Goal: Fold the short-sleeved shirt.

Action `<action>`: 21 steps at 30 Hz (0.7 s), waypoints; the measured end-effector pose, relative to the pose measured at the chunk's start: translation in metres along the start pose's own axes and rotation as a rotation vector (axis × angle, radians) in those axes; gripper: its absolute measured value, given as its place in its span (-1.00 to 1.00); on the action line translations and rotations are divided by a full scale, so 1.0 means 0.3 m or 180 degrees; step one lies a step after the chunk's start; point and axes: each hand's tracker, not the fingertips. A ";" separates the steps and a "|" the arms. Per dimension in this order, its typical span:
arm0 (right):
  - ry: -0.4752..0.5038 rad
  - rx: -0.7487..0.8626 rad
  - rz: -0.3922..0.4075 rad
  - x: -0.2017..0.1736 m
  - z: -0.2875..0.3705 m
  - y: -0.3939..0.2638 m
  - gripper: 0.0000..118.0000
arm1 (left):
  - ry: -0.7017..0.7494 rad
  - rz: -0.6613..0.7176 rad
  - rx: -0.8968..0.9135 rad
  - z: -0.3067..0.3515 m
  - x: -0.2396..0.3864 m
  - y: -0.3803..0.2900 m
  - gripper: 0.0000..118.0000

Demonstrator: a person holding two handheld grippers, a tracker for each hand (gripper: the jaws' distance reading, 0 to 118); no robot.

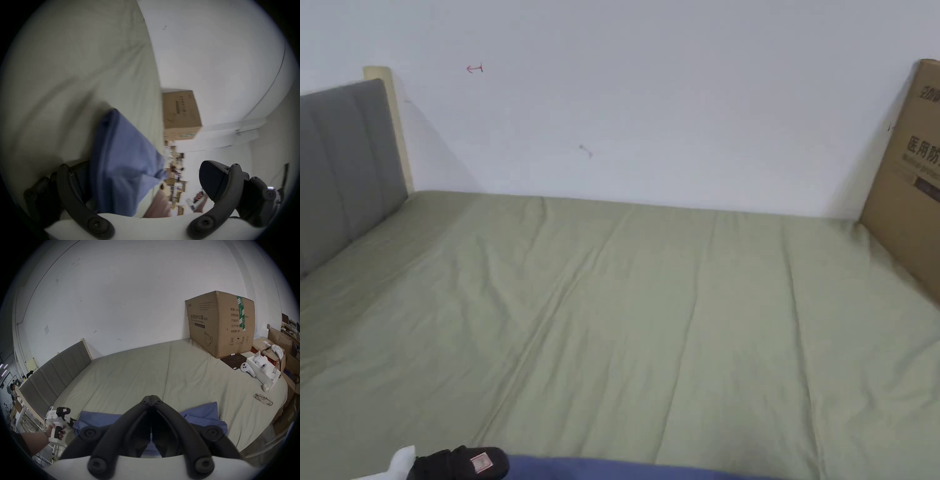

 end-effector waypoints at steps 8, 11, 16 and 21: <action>0.0118 -0.0091 -0.0134 -0.079 -0.005 0.015 -1.00 | 0.1404 -0.0508 -0.0046 -0.093 -0.129 0.042 -0.96; 0.0151 -0.0146 -0.0206 -0.079 -0.010 0.013 -1.00 | 0.1244 -0.0433 -0.0060 -0.095 -0.004 0.022 -0.95; 0.0178 -0.0187 -0.0264 -0.071 -0.016 0.008 -1.00 | 0.2410 -0.1802 0.0198 -0.053 0.288 -0.101 -0.95; 0.0265 -0.0227 -0.0451 -0.042 -0.007 -0.011 -1.00 | 0.4661 -0.3397 0.0218 -0.125 0.366 -0.258 -0.94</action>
